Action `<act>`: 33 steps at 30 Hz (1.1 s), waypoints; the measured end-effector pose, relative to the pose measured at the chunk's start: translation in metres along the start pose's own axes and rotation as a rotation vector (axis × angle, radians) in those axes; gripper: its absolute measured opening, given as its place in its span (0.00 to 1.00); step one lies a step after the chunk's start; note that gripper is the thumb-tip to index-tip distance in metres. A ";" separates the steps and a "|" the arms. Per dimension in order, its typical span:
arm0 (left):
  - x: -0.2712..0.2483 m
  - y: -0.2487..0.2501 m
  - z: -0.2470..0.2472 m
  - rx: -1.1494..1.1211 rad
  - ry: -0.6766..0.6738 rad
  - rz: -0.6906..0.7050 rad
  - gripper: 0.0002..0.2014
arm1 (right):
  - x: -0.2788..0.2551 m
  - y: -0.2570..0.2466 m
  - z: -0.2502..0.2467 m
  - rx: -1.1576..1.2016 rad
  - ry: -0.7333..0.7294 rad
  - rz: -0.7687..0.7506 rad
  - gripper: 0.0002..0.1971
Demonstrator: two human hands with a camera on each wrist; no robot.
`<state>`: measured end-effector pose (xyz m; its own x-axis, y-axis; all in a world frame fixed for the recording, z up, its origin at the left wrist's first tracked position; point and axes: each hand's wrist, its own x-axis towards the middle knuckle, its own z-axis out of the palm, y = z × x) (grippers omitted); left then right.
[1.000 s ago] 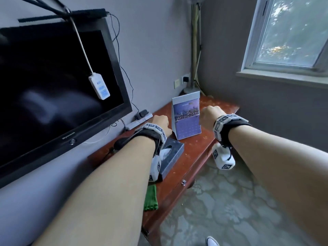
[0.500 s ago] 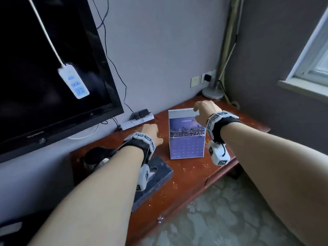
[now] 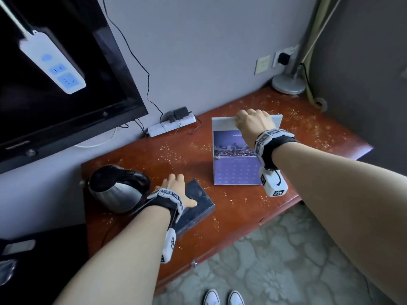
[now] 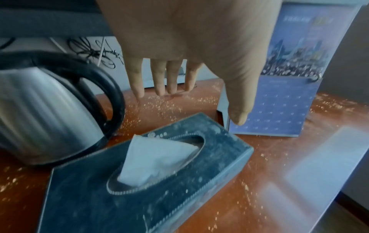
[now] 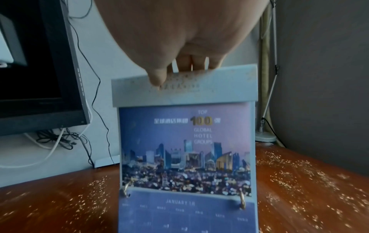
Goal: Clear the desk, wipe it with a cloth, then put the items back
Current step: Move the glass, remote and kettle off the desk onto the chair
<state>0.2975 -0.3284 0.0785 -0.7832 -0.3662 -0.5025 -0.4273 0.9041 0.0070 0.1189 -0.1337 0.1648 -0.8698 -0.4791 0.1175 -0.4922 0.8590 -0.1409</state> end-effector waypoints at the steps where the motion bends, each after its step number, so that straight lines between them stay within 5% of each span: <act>1: 0.002 -0.002 0.009 0.003 -0.018 -0.010 0.48 | -0.001 0.002 0.007 -0.015 0.030 -0.011 0.12; 11: 0.013 -0.011 0.077 0.133 -0.040 -0.065 0.66 | -0.001 0.011 0.043 0.007 0.393 -0.051 0.09; 17: 0.016 -0.017 0.090 0.194 -0.007 -0.051 0.71 | 0.001 0.012 0.050 0.004 0.438 -0.037 0.12; 33: 0.012 -0.011 0.050 0.236 0.095 0.069 0.68 | 0.003 0.002 -0.010 -0.085 0.050 -0.011 0.10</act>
<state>0.3152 -0.3316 0.0296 -0.8507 -0.3107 -0.4240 -0.2629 0.9500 -0.1686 0.1161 -0.1316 0.1746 -0.8608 -0.4804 0.1678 -0.4948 0.8672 -0.0554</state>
